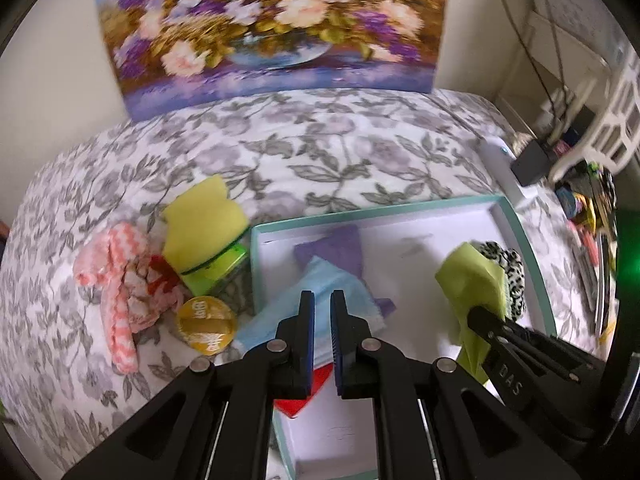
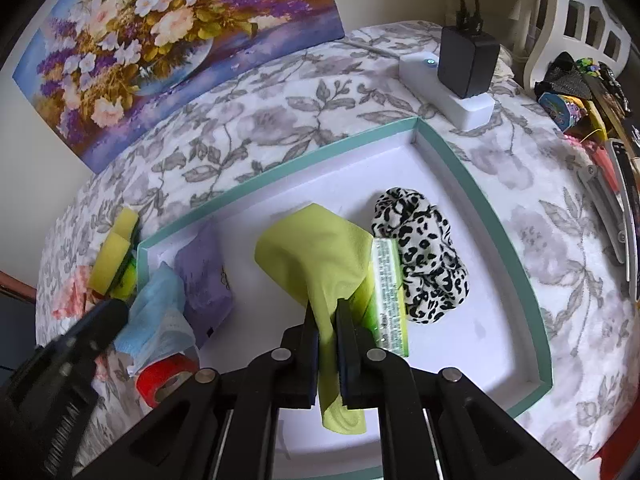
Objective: Organize soft objects
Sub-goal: 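Carry the green cloth and blue mask with both tools over the tray, then open the right tool dropping the green cloth while the left tool releases the mask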
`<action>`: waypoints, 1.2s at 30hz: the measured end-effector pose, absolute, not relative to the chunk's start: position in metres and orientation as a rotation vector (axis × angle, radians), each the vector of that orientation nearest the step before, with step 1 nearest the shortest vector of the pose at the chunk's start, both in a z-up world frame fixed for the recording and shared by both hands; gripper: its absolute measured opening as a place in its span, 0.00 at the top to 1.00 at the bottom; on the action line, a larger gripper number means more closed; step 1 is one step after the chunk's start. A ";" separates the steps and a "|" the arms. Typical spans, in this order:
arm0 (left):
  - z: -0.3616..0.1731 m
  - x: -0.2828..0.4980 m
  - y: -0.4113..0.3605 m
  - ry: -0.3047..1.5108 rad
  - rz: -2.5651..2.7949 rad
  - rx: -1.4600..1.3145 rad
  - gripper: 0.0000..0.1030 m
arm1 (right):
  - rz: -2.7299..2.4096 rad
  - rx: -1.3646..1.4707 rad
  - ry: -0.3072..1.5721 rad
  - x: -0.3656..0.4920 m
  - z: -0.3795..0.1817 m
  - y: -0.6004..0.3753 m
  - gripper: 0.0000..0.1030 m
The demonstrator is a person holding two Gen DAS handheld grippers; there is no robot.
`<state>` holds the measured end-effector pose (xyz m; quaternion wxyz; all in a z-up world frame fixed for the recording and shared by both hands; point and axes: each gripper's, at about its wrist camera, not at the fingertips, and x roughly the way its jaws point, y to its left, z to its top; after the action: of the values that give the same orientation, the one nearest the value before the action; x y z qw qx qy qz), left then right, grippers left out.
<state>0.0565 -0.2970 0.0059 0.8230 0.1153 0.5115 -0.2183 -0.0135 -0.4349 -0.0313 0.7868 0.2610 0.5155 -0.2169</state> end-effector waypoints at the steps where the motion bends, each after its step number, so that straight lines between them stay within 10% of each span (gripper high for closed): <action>1: 0.005 0.060 -0.292 1.100 -0.457 0.227 0.93 | -0.463 0.562 1.116 -0.013 -0.032 -0.434 0.90; 9: -0.003 0.085 -0.258 1.177 -0.386 0.119 0.88 | -0.447 0.534 1.139 -0.008 -0.033 -0.428 0.89; 22: -0.015 0.108 -0.215 1.243 -0.256 0.048 0.37 | -0.425 0.477 1.120 -0.004 -0.020 -0.416 0.43; 36: -0.029 0.115 -0.202 1.272 -0.172 0.114 0.15 | -0.397 0.414 1.161 0.006 -0.031 -0.400 0.17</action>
<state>0.1154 -0.2021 -0.0288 0.7995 0.0530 0.5929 -0.0801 0.0057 -0.3998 -0.0309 0.7975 0.1929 0.5409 -0.1849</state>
